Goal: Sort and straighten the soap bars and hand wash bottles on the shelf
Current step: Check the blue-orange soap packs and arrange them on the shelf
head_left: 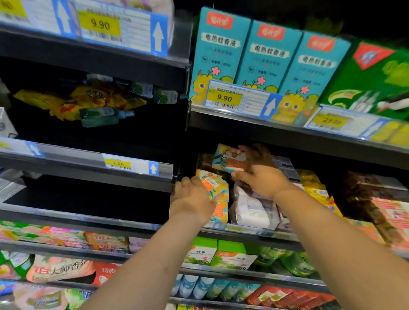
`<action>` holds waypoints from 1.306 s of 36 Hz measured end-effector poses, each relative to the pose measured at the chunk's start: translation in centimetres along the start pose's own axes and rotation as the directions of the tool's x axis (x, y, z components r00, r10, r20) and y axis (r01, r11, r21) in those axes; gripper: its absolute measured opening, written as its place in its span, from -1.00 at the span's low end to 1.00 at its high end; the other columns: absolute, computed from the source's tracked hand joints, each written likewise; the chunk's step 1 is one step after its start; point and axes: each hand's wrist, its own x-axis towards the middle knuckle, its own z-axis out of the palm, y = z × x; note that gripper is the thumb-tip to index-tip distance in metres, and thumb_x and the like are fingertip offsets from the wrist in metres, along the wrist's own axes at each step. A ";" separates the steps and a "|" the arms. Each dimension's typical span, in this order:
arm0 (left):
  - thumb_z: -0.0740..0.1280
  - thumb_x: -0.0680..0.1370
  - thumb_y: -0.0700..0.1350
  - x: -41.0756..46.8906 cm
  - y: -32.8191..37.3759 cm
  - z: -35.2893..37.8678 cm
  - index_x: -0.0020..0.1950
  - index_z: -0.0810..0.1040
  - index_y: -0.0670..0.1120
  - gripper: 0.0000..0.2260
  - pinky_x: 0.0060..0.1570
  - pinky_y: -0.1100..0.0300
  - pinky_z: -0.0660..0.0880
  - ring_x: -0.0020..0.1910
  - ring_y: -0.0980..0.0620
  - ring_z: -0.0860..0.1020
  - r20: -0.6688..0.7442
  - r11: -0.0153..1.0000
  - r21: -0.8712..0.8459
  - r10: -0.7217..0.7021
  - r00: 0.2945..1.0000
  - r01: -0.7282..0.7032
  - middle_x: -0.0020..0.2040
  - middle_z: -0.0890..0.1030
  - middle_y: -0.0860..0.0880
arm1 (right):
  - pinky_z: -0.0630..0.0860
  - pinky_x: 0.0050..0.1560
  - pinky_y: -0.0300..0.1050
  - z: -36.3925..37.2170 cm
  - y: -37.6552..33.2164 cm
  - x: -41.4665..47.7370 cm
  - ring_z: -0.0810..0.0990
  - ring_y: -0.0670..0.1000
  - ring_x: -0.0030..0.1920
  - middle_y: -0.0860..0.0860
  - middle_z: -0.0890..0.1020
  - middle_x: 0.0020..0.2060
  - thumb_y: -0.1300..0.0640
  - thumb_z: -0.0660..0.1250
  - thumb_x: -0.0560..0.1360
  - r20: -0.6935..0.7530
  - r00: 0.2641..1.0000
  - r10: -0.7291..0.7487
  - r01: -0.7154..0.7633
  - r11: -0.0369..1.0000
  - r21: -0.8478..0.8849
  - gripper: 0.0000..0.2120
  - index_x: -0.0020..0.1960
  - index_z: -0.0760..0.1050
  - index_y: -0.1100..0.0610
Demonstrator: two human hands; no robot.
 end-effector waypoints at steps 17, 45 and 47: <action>0.57 0.37 0.10 -3.1 3.4 -1.1 0.12 0.56 -0.05 -0.57 0.13 -0.01 0.46 0.06 -0.06 0.51 -0.311 0.866 -0.419 0.147 0.939 -0.274 0.01 0.53 -0.02 | 0.25 0.23 -0.15 -3.1 8.8 -10.9 0.30 0.07 0.29 0.07 0.37 0.24 -0.02 0.47 0.51 -0.188 0.981 0.046 -0.024 0.993 0.117 -0.31 0.53 0.27 0.13; 0.24 0.60 0.23 -2.1 27.1 8.7 0.59 0.08 -0.05 -0.32 0.47 -0.03 0.17 0.54 -0.16 0.15 0.064 0.937 -0.020 0.348 0.935 -0.347 0.60 0.09 -0.11 | 0.21 0.28 0.00 -7.8 32.5 -12.1 0.35 0.21 0.33 0.13 0.48 0.23 -0.11 0.35 0.57 0.031 0.990 0.136 -0.127 0.973 -0.192 -0.36 0.55 0.22 0.04; 0.18 0.63 0.22 -1.8 27.3 9.6 0.61 0.00 -0.06 -0.33 0.50 -0.05 0.09 0.57 -0.17 0.07 0.115 0.946 0.044 0.316 0.942 -0.322 0.61 0.03 -0.13 | 0.20 0.30 0.02 -7.4 32.5 -11.4 0.35 0.20 0.35 0.11 0.48 0.26 -0.09 0.33 0.59 0.073 0.990 0.118 -0.102 0.975 -0.195 -0.37 0.57 0.19 0.02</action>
